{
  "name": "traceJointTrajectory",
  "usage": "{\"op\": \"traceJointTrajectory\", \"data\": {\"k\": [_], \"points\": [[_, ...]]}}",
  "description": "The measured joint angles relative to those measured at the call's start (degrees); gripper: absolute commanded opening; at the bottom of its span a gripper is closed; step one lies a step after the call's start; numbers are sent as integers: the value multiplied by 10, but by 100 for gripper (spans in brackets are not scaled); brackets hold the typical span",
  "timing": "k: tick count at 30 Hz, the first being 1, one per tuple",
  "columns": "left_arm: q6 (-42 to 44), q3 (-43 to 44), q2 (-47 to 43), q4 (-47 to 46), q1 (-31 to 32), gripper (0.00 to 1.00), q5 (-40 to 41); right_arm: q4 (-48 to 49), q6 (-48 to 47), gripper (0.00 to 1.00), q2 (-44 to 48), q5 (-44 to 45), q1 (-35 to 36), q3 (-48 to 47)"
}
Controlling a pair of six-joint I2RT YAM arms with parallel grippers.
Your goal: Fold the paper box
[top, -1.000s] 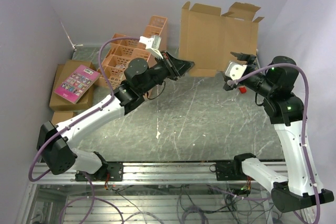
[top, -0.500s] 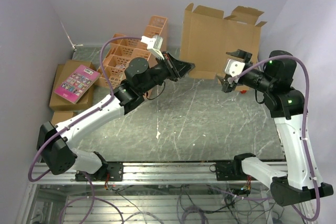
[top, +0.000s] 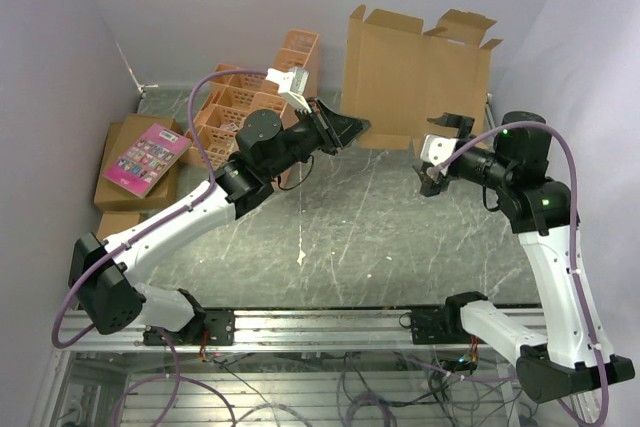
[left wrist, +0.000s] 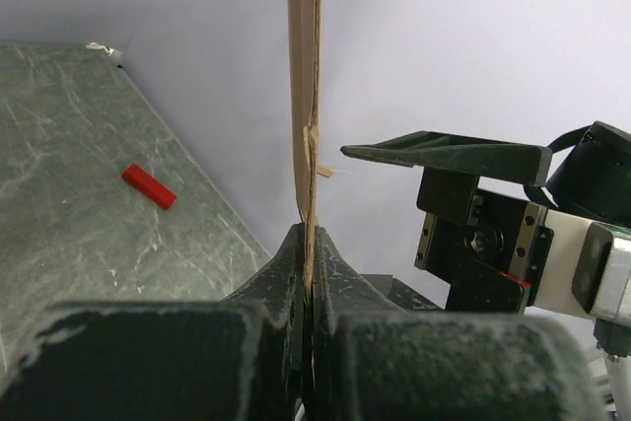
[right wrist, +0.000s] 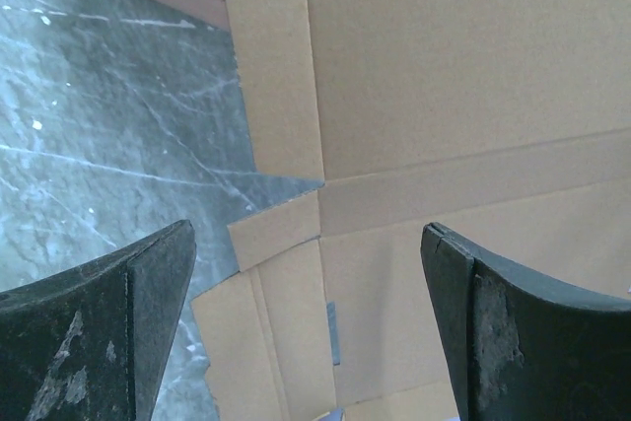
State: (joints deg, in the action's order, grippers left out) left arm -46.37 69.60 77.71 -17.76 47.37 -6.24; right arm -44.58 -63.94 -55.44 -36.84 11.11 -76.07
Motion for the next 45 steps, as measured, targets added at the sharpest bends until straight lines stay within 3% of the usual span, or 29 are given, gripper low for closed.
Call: {"op": "traceJointTrajectory", "data": {"k": [7,26,45], "points": [[-3,0,0,0,0,7,0,35,1,92,-1,31,0,5],[-4,0,-5,-4,0,7,-6,84,59,66,-16,73,0,-29],[-1,10,12,-13,0,7,-47,94,77,67,-36,83,1,-19]]}}
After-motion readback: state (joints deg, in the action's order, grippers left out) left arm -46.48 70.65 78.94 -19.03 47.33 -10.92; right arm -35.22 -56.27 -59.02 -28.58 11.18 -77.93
